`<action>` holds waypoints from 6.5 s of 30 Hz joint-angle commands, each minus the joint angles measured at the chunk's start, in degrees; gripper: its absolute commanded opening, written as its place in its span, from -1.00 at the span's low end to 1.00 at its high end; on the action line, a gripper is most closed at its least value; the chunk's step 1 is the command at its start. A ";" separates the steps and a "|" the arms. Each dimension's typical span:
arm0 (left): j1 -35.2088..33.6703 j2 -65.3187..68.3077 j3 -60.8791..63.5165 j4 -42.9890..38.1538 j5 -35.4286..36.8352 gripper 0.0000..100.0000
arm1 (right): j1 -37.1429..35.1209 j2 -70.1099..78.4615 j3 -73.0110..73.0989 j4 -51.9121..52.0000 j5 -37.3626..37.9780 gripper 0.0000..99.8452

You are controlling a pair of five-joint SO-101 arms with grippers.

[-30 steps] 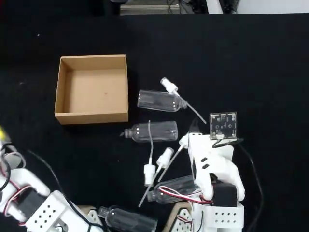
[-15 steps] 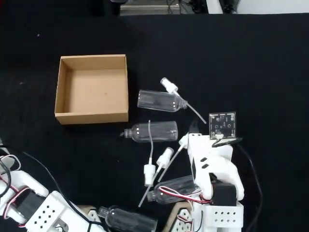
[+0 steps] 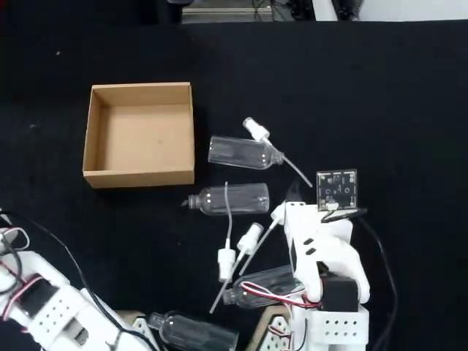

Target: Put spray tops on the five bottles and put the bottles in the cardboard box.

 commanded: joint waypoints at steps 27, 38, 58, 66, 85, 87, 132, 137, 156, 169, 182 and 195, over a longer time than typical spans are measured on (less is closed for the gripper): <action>-6.20 83.34 -15.16 -58.90 0.53 -0.52 | -0.53 -5.58 0.40 -1.85 -0.18 -0.72; -7.34 104.88 -22.90 -74.11 0.18 -0.51 | -0.53 -5.58 0.48 -1.93 -0.18 -0.72; -8.31 120.97 -30.46 -74.11 -4.57 -0.51 | -0.53 -5.58 0.48 -1.93 -0.18 -0.72; -8.13 121.05 -30.46 -74.20 -8.26 -0.51 | -0.53 -5.58 0.48 -1.93 -0.18 -0.72; -8.22 121.05 -30.46 -74.20 -7.91 -0.12 | -0.53 -5.58 0.48 -1.93 -0.18 -0.72; -8.31 121.05 -30.46 -74.20 -7.91 -0.12 | -0.53 -5.58 0.48 -1.93 -0.18 -0.72; -13.49 81.05 1.19 -73.41 -17.85 -0.14 | -0.53 -5.58 0.66 -2.99 -0.18 -0.72; -13.85 80.79 1.19 -73.41 -18.02 -0.14 | -0.53 -5.58 2.59 -5.71 -0.18 -0.72; -15.52 53.27 0.48 -72.26 -17.93 -0.14 | -0.53 -5.58 2.86 -6.07 -0.09 -0.72; -14.02 53.80 0.48 -55.38 -18.02 -0.14 | -0.53 -5.58 2.86 -6.07 -0.09 -0.72; -14.46 46.51 0.48 -74.64 -20.13 -0.14 | -0.53 -5.58 2.86 -6.07 0.18 -0.72; -13.93 23.47 0.92 -52.48 -20.31 -0.14 | -0.53 -5.49 2.86 -5.80 0.18 -0.72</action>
